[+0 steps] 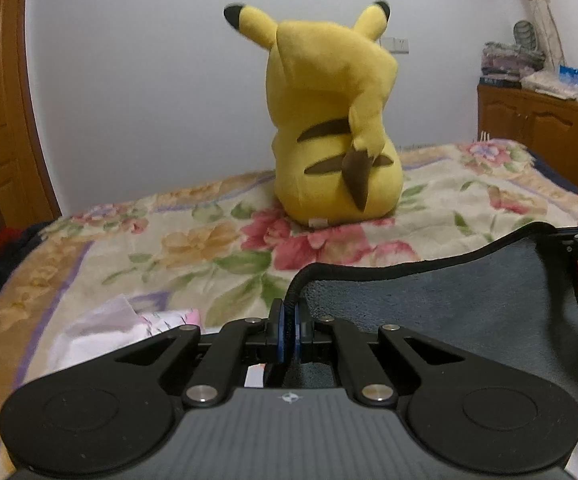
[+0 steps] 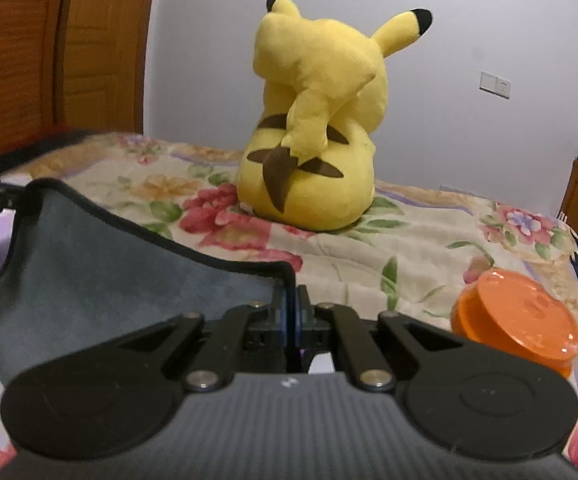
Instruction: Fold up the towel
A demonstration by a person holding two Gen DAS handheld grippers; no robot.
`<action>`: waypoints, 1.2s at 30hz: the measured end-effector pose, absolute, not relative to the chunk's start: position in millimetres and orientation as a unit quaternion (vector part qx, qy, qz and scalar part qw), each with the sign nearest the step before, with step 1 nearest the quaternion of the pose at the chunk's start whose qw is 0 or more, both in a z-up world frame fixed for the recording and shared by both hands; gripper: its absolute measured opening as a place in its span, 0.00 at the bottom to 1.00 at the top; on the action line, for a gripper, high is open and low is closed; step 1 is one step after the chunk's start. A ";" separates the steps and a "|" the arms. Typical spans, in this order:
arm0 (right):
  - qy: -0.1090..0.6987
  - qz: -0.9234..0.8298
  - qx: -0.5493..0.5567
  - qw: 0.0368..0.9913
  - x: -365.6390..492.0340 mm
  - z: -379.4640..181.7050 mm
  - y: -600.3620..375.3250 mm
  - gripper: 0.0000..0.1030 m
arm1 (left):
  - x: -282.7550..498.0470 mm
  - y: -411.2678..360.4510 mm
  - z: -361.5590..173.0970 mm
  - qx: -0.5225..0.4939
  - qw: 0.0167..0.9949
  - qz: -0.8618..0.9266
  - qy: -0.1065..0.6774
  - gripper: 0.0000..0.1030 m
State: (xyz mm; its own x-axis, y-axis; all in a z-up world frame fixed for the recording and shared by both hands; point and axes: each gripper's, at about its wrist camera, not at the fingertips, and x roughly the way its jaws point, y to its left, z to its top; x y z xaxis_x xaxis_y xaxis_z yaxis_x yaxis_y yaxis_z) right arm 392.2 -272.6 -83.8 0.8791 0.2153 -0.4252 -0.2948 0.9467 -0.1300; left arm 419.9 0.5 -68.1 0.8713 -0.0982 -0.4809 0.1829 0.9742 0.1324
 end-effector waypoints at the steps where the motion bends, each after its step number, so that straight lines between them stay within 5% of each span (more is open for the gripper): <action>1: 0.213 0.131 -0.095 0.963 394.6 -87.2 -272.3 0.04 | 422.1 -0.5 -71.7 0.088 0.962 -0.073 0.247 0.05; 17: 0.261 0.121 -0.082 0.954 415.0 -116.0 -270.0 0.05 | 446.2 -1.9 -101.2 0.083 0.951 -0.053 0.295 0.10; 20: 0.260 0.115 -0.084 0.955 413.8 -116.3 -269.8 0.15 | 445.5 -1.1 -101.0 0.081 0.950 -0.049 0.299 0.28; 22: 0.259 0.112 -0.077 0.956 412.5 -115.3 -272.0 0.33 | 442.8 0.0 -100.1 0.075 0.950 -0.051 0.299 0.48; 23: 0.259 0.113 -0.072 0.957 411.5 -114.3 -273.6 0.50 | 441.0 0.1 -99.3 0.074 0.950 -0.052 0.300 0.50; 24: 0.257 0.114 -0.067 0.957 409.3 -112.8 -275.2 0.54 | 438.9 -0.2 -98.0 0.075 0.949 -0.053 0.301 0.52; 29: 0.257 0.116 -0.052 0.958 396.3 -101.2 -277.5 0.54 | 422.9 -5.0 -86.9 0.084 0.943 -0.066 0.313 0.57; 36: 0.256 0.123 -0.030 0.958 369.3 -79.5 -277.7 0.56 | 390.7 -11.8 -63.5 0.091 0.945 -0.066 0.308 0.86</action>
